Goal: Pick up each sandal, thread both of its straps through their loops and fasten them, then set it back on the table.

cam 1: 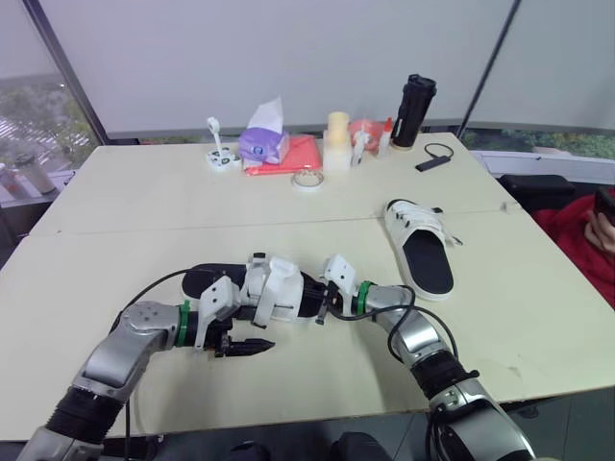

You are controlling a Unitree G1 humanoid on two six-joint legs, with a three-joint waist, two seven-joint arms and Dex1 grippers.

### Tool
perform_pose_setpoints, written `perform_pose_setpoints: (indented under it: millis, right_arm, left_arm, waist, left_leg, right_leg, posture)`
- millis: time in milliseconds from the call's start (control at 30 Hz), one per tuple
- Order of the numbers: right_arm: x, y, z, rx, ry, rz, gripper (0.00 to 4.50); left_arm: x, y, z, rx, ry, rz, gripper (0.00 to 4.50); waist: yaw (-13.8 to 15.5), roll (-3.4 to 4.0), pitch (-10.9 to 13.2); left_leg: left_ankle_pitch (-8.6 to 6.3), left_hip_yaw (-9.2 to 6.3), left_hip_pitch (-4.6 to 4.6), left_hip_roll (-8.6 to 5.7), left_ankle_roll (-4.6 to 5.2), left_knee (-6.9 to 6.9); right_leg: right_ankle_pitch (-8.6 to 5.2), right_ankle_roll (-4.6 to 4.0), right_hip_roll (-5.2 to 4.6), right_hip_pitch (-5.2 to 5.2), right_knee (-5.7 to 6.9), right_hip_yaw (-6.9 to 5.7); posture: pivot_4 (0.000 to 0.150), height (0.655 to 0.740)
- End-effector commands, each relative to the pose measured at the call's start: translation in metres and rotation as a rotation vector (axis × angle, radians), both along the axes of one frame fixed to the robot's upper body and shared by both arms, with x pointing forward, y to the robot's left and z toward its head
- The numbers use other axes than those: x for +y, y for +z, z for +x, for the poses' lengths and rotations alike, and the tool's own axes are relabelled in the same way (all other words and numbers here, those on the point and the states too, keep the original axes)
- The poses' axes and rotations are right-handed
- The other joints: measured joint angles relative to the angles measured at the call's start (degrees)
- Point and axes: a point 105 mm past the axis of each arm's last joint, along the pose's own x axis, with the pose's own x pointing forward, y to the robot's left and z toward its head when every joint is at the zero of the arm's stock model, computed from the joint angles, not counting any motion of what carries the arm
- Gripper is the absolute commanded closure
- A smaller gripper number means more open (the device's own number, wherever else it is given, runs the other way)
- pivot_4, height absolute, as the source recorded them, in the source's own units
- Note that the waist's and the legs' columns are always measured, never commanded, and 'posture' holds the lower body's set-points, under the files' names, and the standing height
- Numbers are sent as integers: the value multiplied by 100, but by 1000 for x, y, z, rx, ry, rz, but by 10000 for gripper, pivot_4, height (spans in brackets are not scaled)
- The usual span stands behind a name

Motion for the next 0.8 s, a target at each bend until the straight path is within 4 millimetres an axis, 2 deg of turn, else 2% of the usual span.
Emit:
perform_pose_setpoints:
  millis: [33,133,267,333,467,600,700,800]
  right_arm:
    - [-6,-41,-12,129,-9,-109,45000]
    - [-6,-42,-12,127,-12,-114,45000]
    - [-4,-41,-12,128,-9,-110,45000]
    - [-4,-42,-12,128,-9,-110,45000]
    - [-3,-43,-12,130,-8,-111,45000]
    - [-2,-43,-13,131,-7,-110,45000]
    - [-1,-43,-12,130,-8,-108,45000]
    - [-1,-42,-11,129,-8,-108,45000]
  left_arm:
    - [-3,8,4,-37,-5,-17,30385]
    - [-4,10,5,-34,1,-30,44801]
    - [-6,20,5,-4,15,-77,44801]
    - [-8,31,3,26,13,-128,44801]
    - [-14,76,3,127,-5,-307,44801]
    - [-15,106,13,179,15,-426,44801]
    - [-17,113,23,195,45,-468,44801]
    - [-22,106,27,262,43,-449,44801]
  waist:
    - [3,0,0]
    - [3,0,0]
    - [2,0,0]
    - [2,0,0]
    - [5,-4,1]
    - [-11,-3,0]
    - [-14,-4,0]
    - [-14,-5,0]
  left_leg:
    - [0,0,0,0,0,0]
    - [0,0,0,0,0,-1]
    - [0,0,-1,0,0,-2]
    - [0,0,0,0,0,-2]
    - [0,-4,-2,0,0,-2]
    - [0,-5,0,-2,0,-2]
    - [0,-6,1,-3,0,-1]
    - [0,-5,1,-2,0,1]
  right_leg:
    - [0,0,0,0,0,0]
    - [0,0,-1,-1,-1,0]
    - [0,-1,-1,-1,-1,0]
    - [0,0,-1,-1,-1,0]
    - [0,0,-1,0,-1,-5]
    - [1,2,2,3,-1,-7]
    - [1,4,9,5,-1,-8]
    - [2,4,16,3,1,-5]
  posture:
    - [1500,7400]
    - [1500,7400]
    - [1500,7400]
    - [1500,7400]
    - [1500,7400]
    - [1500,7400]
    - [1500,7400]
    - [1500,7400]
